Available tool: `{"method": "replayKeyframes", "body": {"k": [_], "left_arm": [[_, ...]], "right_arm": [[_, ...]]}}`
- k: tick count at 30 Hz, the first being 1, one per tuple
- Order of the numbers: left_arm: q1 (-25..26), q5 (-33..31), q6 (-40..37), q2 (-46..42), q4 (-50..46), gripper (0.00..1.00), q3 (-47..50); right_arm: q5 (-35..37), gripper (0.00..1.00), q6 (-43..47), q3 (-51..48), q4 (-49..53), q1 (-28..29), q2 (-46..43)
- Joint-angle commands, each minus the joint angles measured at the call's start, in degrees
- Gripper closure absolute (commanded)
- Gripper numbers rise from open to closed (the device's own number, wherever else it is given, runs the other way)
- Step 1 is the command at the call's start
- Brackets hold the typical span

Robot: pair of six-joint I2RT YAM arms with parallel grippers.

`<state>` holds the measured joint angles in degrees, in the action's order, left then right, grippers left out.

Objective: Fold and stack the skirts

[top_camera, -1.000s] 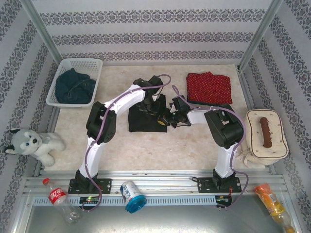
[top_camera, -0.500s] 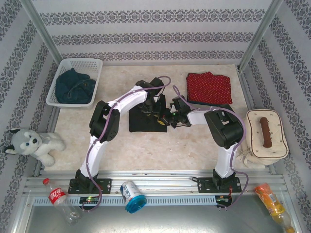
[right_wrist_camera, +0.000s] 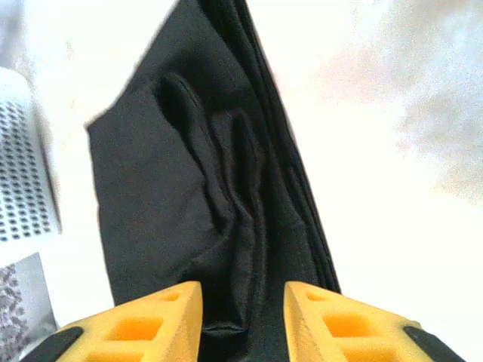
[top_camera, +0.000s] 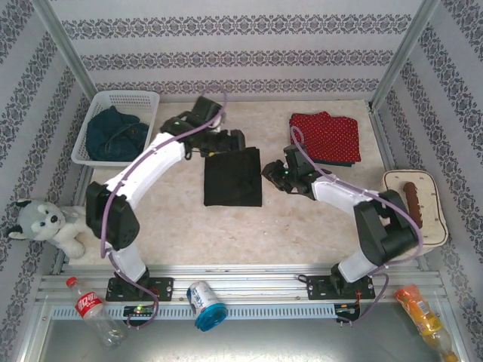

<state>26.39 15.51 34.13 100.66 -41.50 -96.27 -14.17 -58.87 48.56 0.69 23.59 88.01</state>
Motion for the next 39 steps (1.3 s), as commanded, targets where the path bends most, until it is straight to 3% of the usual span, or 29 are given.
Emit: {"method": "replayKeyframes", "body": {"k": [1,4,11,13,16,21,27,33,36,39], "left_arm": [[-3.8,4.3,0.9,4.6,5.2,0.06,2.8],[-5.6,8.8,0.4,9.0,6.9,0.0,1.0],[-6.0,17.6,0.8,21.3,10.5,0.0,-8.4],[-6.2,14.9,1.8,24.7,8.1,0.0,-11.3],[-6.9,10.3,4.0,29.0,4.9,0.0,-13.4],[-7.6,10.0,8.4,29.8,10.3,0.0,-4.7],[-7.6,9.8,14.0,22.3,19.4,0.0,11.0],[-7.3,14.5,22.8,7.3,32.0,0.0,31.5],[-6.5,14.8,25.6,-2.4,34.4,0.0,36.9],[-6.2,12.8,21.9,-9.7,28.5,0.0,35.7]], "right_arm": [[3.0,0.83,3.6,-2.2,-0.8,0.8,-3.6],[-3.9,1.0,8.7,1.4,-1.5,3.0,-2.6],[-10.9,1.0,10.2,10.0,-0.5,8.4,8.9],[-12.5,1.0,10.9,12.4,0.7,8.7,12.8],[-7.5,1.0,11.6,13.6,8.3,8.4,17.3],[-6.1,1.0,13.4,11.8,12.4,6.6,20.6],[-4.8,1.0,21.6,17.2,18.9,3.8,23.9],[-10.2,1.0,36.8,30.6,26.0,-0.2,29.0],[-11.3,1.0,42.0,36.6,27.9,-0.6,29.0],[-8.0,0.85,42.4,38.2,29.4,-0.7,26.5]]}}
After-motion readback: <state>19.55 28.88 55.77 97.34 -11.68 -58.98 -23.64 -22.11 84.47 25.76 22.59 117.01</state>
